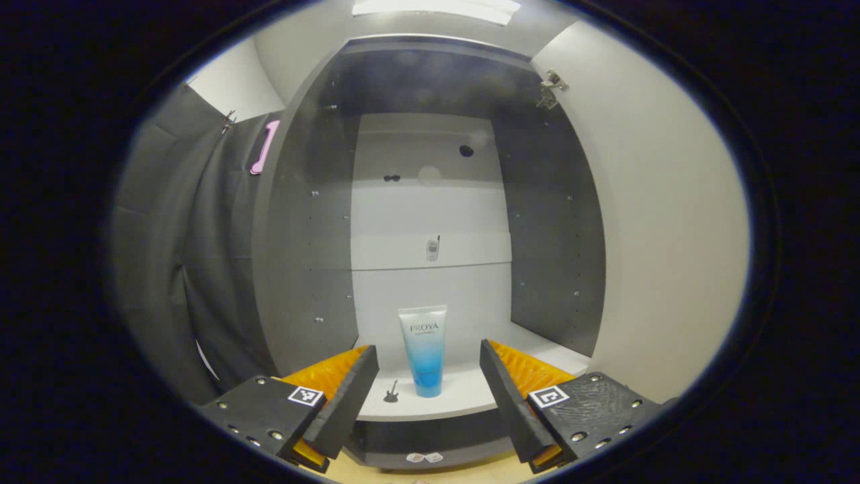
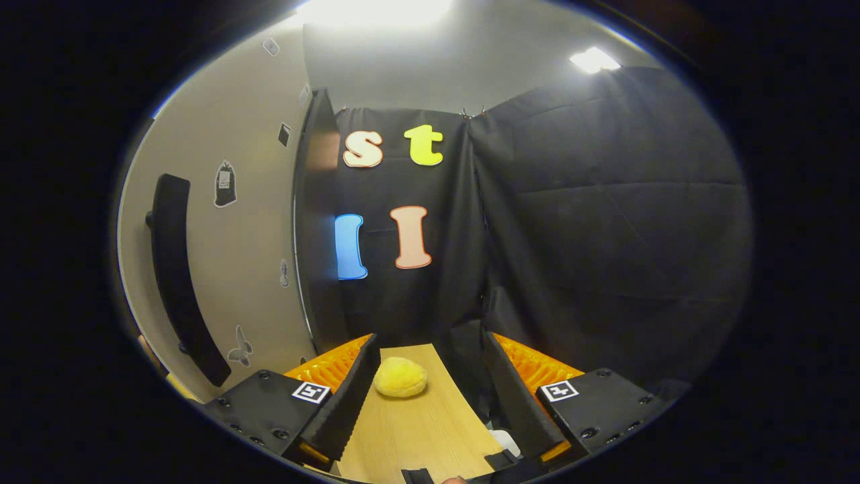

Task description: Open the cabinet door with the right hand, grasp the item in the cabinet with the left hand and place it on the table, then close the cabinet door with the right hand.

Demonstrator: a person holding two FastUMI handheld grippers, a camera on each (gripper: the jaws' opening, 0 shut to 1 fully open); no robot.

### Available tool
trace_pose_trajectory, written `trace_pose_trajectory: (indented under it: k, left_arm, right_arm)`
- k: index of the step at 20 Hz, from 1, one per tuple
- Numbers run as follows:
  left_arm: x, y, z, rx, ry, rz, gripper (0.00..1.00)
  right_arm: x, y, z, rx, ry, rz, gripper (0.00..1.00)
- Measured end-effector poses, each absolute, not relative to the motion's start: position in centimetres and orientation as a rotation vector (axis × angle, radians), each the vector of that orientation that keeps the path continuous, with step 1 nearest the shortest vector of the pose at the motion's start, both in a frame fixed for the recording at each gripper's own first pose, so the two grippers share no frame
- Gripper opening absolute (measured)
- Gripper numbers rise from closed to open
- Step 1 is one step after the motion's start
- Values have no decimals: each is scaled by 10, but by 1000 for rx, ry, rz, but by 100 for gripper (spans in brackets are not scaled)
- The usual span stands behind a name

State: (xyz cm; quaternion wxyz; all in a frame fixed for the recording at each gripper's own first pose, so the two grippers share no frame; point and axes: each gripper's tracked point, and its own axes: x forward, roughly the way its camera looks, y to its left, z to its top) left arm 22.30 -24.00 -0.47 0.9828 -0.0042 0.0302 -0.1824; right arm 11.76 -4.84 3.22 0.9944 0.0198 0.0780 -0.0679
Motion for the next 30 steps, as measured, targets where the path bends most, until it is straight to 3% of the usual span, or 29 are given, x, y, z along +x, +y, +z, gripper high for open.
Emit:
trace_pose_trajectory:
  k: [1, 3, 4, 13, 14, 15, 17, 18, 20, 21, 22, 25, 30]
  left_arm:
    - [232, -241, -10, -6, 71, -370, 92]
    - [248, -245, -20, -7, 90, -373, 95]
    - [256, -246, -26, -9, 101, -376, 92]
    - [293, -265, -48, -2, 149, -402, 91]
    - [294, -265, -48, 1, 142, -395, 85]
    - [296, -265, -46, -3, 133, -390, 77]
    - [292, -263, -46, -14, 136, -385, 52]
    - [295, -263, -46, -22, 131, -383, 55]
    - [290, -261, -45, -46, 134, -395, 49]
    - [286, -261, -44, -56, 133, -404, 49]
    - [279, -260, -41, -64, 123, -410, 49]
    - [258, -254, -33, -43, 83, -416, 46]
    - [214, -239, -27, -21, 54, -403, 49]
  right_arm:
    - [119, -48, 29, 41, 163, -150, 98]
    - [122, -48, 22, 40, 180, -172, 98]
    - [124, -47, 18, 37, 189, -182, 98]
    - [138, -44, 0, 24, 233, -223, 98]
    - [139, -44, 0, 21, 235, -224, 92]
    - [139, -45, -1, 19, 237, -225, 98]
    - [140, -47, -3, 17, 239, -223, 93]
    - [140, -48, -3, 19, 240, -220, 93]
    - [140, -50, -5, 22, 243, -214, 98]
    - [139, -51, -5, 27, 247, -210, 93]
    - [140, -51, -6, 34, 247, -202, 98]
    - [141, -53, -6, 47, 245, -176, 93]
    - [147, -48, -6, 51, 245, -109, 98]
